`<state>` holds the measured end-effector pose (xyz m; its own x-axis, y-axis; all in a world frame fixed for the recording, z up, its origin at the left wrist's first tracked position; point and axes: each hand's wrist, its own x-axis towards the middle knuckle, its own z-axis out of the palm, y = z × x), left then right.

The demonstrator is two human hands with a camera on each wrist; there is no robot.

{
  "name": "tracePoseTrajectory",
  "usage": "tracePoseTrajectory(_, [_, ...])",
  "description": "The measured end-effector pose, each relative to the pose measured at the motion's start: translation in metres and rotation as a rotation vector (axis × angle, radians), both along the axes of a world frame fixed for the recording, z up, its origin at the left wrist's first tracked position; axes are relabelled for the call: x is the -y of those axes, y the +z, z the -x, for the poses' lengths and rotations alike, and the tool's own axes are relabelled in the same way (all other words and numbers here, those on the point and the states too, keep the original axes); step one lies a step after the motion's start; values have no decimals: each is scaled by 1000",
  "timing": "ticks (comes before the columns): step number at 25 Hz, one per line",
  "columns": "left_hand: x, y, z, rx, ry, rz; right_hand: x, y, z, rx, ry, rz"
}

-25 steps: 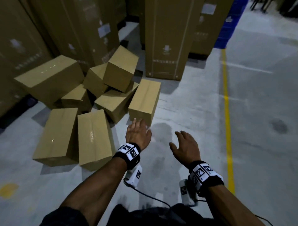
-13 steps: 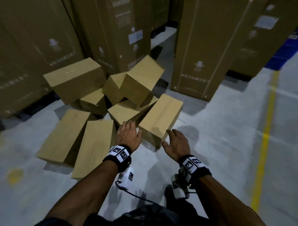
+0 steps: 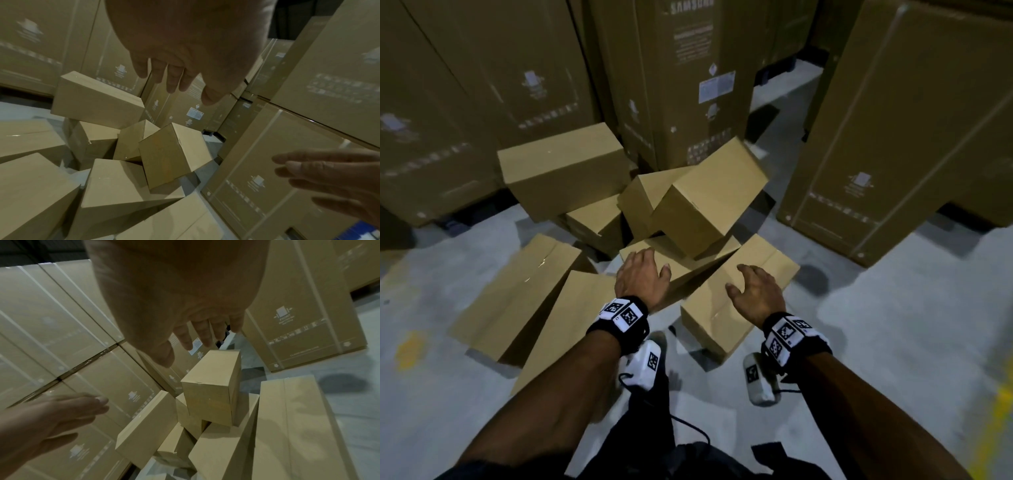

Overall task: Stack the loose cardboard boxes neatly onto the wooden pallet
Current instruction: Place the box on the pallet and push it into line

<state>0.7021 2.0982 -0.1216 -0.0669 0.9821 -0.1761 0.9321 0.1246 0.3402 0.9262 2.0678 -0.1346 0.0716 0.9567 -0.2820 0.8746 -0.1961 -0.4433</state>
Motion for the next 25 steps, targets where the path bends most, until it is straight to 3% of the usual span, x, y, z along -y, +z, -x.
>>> tracePoseTrajectory(7, [-232, -46, 24, 110, 35, 128, -216, -48, 1, 3, -107, 49])
tracePoseTrajectory(13, [-423, -79, 26, 203, -41, 249, -400, -78, 17, -141, -301, 234])
tracePoseTrajectory(18, [-523, -110, 5, 135, -192, 341, -506, -117, -3, -294, -478, 284])
tracePoseTrajectory(25, [-574, -178, 17, 172, -118, 414, -611, -179, 20, -316, -536, 308])
